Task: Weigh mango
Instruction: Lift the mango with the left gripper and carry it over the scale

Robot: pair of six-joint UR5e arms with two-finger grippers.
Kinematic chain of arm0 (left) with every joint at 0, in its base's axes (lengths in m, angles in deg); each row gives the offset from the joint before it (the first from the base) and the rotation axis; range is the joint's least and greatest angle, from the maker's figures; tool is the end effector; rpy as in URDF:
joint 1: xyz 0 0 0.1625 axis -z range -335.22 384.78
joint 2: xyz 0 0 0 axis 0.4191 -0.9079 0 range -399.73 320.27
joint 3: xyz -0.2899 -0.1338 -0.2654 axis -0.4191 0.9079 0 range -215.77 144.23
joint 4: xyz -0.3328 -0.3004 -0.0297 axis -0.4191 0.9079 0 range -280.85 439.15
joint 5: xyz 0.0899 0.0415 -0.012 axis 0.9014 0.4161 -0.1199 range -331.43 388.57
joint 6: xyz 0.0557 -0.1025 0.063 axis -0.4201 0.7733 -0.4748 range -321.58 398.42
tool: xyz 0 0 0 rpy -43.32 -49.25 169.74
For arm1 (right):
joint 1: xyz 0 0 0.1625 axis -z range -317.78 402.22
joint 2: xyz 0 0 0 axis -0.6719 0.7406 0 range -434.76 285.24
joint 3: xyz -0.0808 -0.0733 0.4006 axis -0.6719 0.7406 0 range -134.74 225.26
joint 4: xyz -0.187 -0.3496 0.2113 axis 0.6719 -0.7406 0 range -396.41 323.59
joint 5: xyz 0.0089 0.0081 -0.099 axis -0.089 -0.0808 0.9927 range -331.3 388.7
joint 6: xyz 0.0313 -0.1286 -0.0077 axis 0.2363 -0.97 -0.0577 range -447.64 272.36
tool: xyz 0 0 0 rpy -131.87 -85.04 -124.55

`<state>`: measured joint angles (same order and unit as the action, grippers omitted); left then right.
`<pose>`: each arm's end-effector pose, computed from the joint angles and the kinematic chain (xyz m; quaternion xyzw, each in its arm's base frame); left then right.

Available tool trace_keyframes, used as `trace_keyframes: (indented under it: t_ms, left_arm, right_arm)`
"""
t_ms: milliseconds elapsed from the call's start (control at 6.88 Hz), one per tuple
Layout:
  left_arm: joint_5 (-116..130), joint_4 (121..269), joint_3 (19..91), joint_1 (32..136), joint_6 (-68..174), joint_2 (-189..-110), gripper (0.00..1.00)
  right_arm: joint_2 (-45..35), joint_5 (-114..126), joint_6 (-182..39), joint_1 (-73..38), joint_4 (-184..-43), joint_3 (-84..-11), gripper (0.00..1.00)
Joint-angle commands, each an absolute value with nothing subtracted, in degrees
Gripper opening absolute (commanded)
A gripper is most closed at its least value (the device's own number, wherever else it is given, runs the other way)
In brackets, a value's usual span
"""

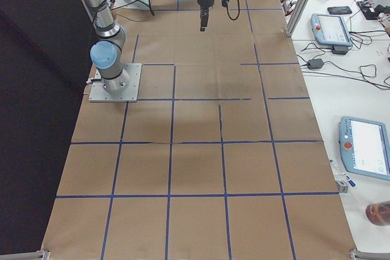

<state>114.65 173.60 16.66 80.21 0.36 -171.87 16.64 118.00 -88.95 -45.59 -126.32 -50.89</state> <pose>0.3276 -0.7264 0.2900 -0.0277 -0.9959 -0.0431 0.0740 0.1154 -0.5104 0.4015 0.0080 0.9991 0.0420 0.0074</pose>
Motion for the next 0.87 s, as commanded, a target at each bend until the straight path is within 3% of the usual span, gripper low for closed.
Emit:
trace_keyframes:
  t_ms: [0,145,436,582,727]
  left_arm:
    - [114.8,160.7,35.9,83.7,7.5,-163.9,0.39]
    - [115.0,148.7,43.6,83.9,8.0,-163.7,0.4]
    - [119.1,140.8,49.8,84.2,8.4,-164.6,0.41]
    - [118.9,140.7,49.7,84.2,8.5,-164.8,0.54]
    - [118.6,140.1,48.4,84.2,10.1,-163.9,0.99]
  right_arm:
    - [16.6,118.0,-89.0,-45.6,-126.3,-50.9,1.0]
    - [16.6,118.0,-89.0,-45.6,-126.3,-50.9,1.0]
    - [16.6,118.0,-89.0,-45.6,-126.3,-50.9,1.0]
    - [16.6,118.0,-89.0,-45.6,-126.3,-50.9,1.0]
    - [16.6,118.0,-89.0,-45.6,-126.3,-50.9,1.0]
